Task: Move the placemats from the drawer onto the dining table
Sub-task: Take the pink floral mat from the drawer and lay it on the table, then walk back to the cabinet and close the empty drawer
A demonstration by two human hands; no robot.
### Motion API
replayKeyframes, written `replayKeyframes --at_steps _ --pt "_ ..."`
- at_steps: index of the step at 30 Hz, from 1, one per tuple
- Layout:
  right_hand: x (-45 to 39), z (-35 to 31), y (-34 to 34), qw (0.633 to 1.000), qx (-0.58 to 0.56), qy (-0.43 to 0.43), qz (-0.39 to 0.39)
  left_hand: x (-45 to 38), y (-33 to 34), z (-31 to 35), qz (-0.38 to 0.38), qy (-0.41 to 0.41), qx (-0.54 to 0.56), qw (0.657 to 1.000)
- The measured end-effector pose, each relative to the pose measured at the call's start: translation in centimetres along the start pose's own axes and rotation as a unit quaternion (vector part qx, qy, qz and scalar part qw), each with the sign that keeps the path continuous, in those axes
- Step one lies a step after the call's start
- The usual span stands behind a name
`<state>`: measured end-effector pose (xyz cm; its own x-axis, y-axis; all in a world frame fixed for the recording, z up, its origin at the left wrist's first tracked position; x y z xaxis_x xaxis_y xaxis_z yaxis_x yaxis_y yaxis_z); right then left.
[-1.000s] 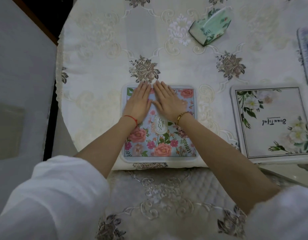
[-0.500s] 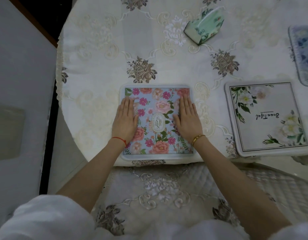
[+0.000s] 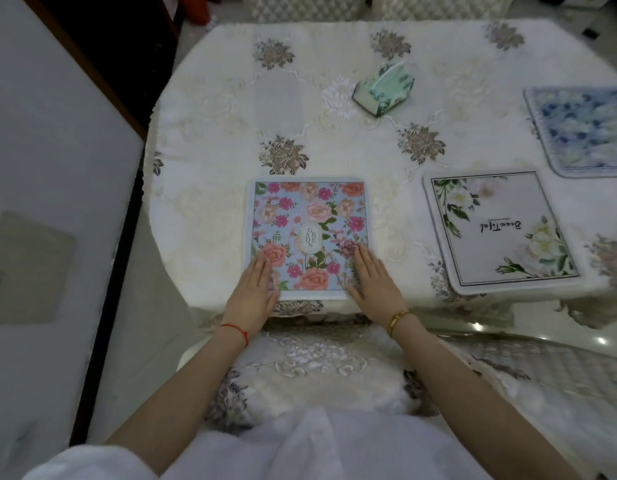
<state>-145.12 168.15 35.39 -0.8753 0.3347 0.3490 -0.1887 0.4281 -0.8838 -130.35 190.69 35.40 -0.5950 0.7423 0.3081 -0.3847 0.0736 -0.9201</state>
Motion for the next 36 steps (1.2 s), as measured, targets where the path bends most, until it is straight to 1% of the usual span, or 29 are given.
replayKeyframes --at_steps 3,4,6,8,11,14,17,20,22,27,31,36 --pt "1.9 0.1 -1.1 1.000 -0.018 -0.014 0.007 1.4 -1.3 0.9 0.003 0.017 0.009 1.000" --pt "2.7 0.0 -1.8 0.999 -0.038 -0.017 0.028 1.9 -2.0 1.4 0.011 0.021 0.016 1.000" --pt "4.7 0.0 -3.1 0.992 -0.075 -0.027 0.094 2.8 -3.3 2.1 0.033 0.035 0.028 0.998" --pt "6.8 0.0 -4.3 0.985 -0.080 -0.024 0.151 3.7 -4.4 2.8 0.060 0.049 0.036 0.996" --pt "10.0 0.2 -5.4 0.975 -0.066 -0.011 0.211 4.8 -5.9 4.3 0.108 0.076 0.042 0.990" --pt "13.7 0.3 -5.9 0.966 -0.065 0.013 0.251 5.7 -7.1 6.1 0.137 0.111 0.047 0.983" --pt "17.9 0.3 -5.6 0.950 -0.079 0.075 0.291 6.6 -7.8 7.8 0.145 0.134 0.069 0.978" --pt "22.4 -0.2 -4.9 0.931 -0.094 0.150 0.320 7.7 -8.0 9.8 0.124 0.175 0.102 0.971" --pt "25.7 -0.7 -4.4 0.912 -0.096 0.195 0.347 8.4 -8.0 11.1 0.107 0.220 0.111 0.963" --pt "33.8 -1.5 -2.4 0.860 -0.104 0.309 0.391 9.9 -8.0 15.9 0.081 0.345 0.070 0.932" --pt "39.3 -1.7 -0.1 0.826 -0.104 0.371 0.410 10.7 -7.4 20.2 0.045 0.408 0.067 0.910" --pt "44.0 -0.9 3.0 0.781 -0.118 0.445 0.421 11.0 -5.3 25.7 -0.001 0.467 0.045 0.883"
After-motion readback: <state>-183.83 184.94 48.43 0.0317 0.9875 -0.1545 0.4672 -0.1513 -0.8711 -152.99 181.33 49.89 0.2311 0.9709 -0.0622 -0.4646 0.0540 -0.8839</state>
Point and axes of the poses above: each hand's wrist, its own x-axis away from the middle knuckle, its own y-axis out of the palm, z = x × y, the point moved 3 cm from there along -x, towards the middle knuckle, and after that the axes turned 2 degrees about -x, right-handed, at the moved point
